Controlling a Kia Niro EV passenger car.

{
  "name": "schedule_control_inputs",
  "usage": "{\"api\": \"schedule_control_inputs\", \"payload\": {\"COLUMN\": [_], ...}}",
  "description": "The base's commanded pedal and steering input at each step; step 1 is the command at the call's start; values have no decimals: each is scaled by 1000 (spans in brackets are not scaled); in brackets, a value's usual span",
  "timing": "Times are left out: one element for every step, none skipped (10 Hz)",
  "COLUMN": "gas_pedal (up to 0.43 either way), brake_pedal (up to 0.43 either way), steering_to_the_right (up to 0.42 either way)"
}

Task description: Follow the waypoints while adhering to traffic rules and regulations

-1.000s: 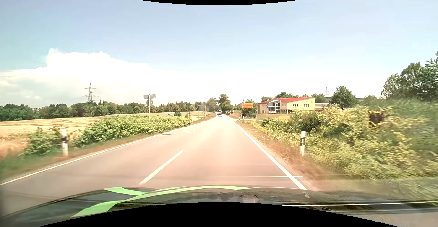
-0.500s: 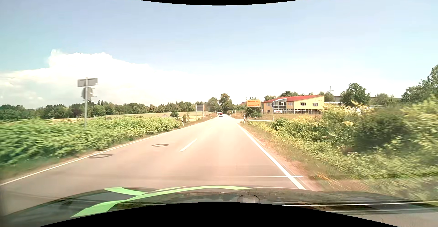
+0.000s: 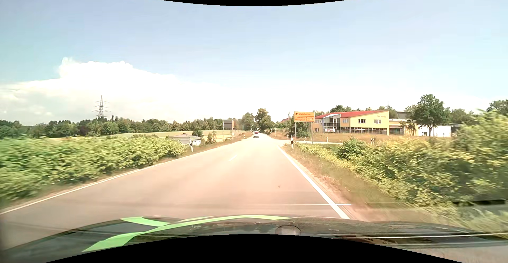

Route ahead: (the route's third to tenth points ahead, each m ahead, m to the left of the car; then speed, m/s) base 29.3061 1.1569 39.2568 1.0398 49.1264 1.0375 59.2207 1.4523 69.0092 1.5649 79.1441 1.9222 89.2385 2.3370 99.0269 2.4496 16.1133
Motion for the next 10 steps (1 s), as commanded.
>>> {"api": "schedule_control_inputs", "payload": {"gas_pedal": [169,169,169,169,169,169,169,169,177,177], "brake_pedal": [0,0,0,0,0,0,0,0,0,0], "steering_to_the_right": [-3,-2,-2,-2,-2,-2,-2,-2,-2,-2]}}
